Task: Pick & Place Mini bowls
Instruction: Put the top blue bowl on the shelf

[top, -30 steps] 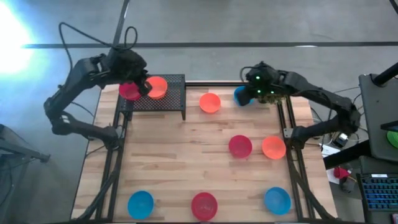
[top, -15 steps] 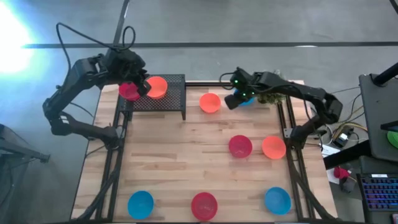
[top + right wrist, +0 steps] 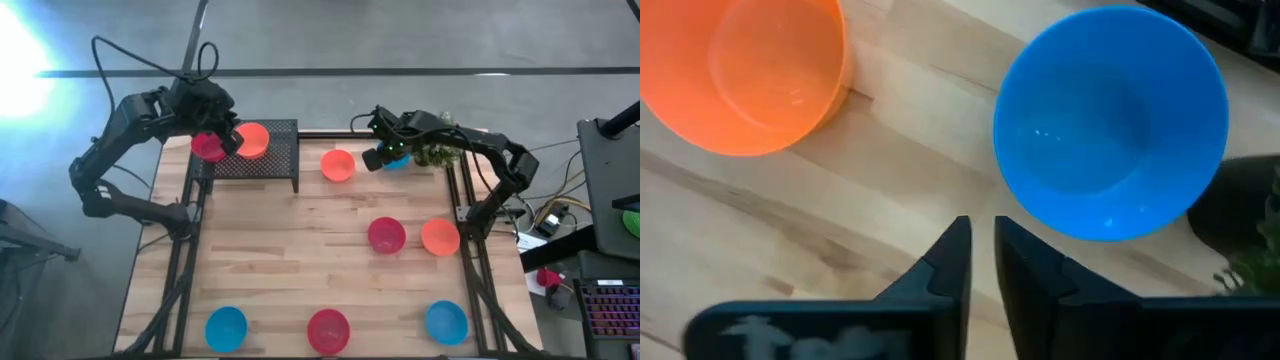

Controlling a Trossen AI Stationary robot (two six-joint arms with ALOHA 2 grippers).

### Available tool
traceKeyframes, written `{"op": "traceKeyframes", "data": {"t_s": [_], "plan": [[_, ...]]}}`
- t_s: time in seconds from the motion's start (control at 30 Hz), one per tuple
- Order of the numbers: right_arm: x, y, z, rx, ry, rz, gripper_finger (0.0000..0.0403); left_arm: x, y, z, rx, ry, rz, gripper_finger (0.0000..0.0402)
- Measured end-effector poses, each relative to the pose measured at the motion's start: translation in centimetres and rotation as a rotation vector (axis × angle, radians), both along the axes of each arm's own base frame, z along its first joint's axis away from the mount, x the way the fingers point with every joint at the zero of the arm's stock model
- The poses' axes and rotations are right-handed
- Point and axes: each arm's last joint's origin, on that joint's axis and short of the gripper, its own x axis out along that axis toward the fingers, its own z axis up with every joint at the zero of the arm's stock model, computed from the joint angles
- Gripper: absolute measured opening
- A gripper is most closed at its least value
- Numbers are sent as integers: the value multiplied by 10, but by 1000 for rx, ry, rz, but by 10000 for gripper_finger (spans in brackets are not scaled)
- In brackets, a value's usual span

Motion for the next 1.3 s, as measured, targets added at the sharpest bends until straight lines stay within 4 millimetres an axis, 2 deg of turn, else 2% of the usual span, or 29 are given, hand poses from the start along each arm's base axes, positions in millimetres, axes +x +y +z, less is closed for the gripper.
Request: {"op": "traceKeyframes", "data": {"t_s": [0.33, 0.5, 0.83, 1.3], "plan": [[3, -7, 0, -44, -38, 6, 138, 0, 0, 0, 0, 0, 0, 78], [12, -17, -13, -59, -55, -1, 158, 0, 0, 0, 0, 0, 0, 78], [15, -35, -46, 8, 30, -34, 159, 0, 0, 0, -9, -4, -11, 78], [18, -42, -70, 48, 82, -20, 151, 1, -1, 0, -24, -13, -23, 78]]}}
